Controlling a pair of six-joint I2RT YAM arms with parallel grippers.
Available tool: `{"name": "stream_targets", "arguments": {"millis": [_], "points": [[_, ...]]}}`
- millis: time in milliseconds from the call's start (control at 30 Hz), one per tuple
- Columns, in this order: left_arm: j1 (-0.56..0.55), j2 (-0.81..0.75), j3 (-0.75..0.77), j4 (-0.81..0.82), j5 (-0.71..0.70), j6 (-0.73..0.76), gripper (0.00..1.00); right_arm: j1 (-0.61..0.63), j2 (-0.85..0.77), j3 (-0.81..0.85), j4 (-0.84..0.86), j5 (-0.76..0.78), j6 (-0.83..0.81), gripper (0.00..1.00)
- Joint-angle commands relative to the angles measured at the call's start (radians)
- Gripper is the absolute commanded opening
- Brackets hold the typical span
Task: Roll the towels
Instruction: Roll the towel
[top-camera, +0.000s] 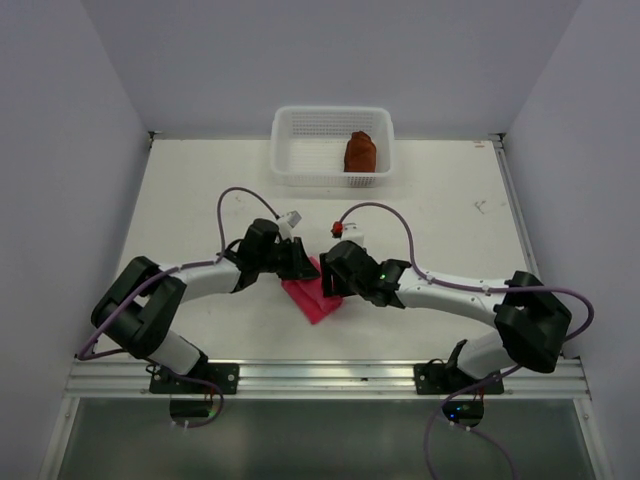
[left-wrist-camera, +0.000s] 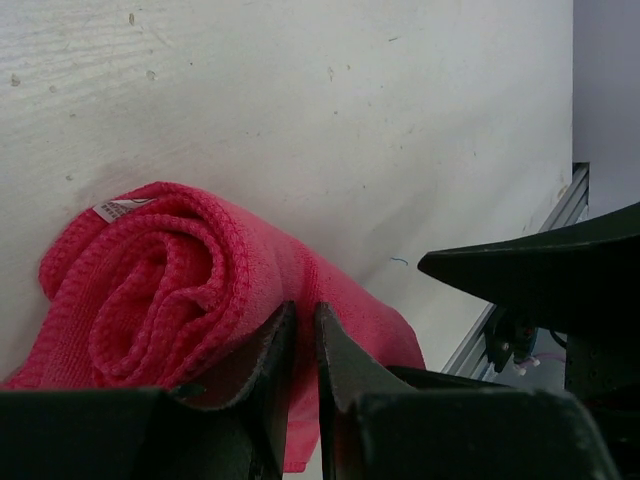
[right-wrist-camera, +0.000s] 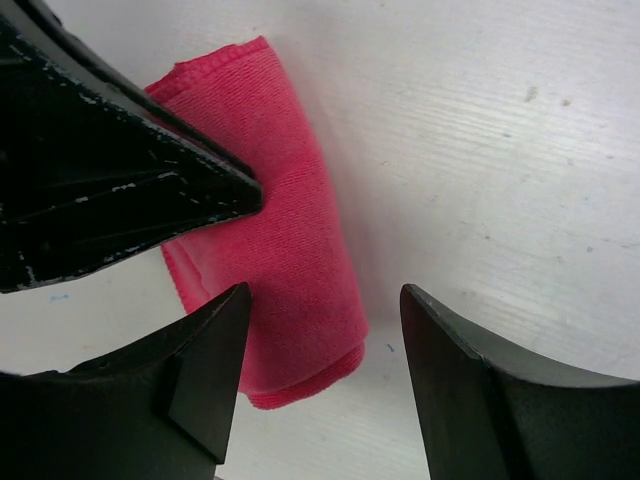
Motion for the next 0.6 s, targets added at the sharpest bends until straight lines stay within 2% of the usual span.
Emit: {"name": "stream_targets", "arguments": {"millis": [0,133,333,567], "points": [[0.001,0.006,-0.055,-0.121,-0.037,0.015,0.19,-0.014,0.021,-0.022,0.131,-0.123,0.018,0.65],[0.003,0.003,-0.064,-0.122,-0.043,0.013,0.19,-0.014,0.049,-0.061,0.199,-0.175,0.045,0.64],[0.004,-0.02,-0.102,-0.102,-0.063,-0.004,0.19,-0.014,0.078,-0.122,0.233,-0.176,0.062,0.64],[0.007,-0.014,-0.119,-0.096,-0.069,-0.01,0.19,-0.007,0.106,-0.147,0.249,-0.197,0.024,0.63]]}}
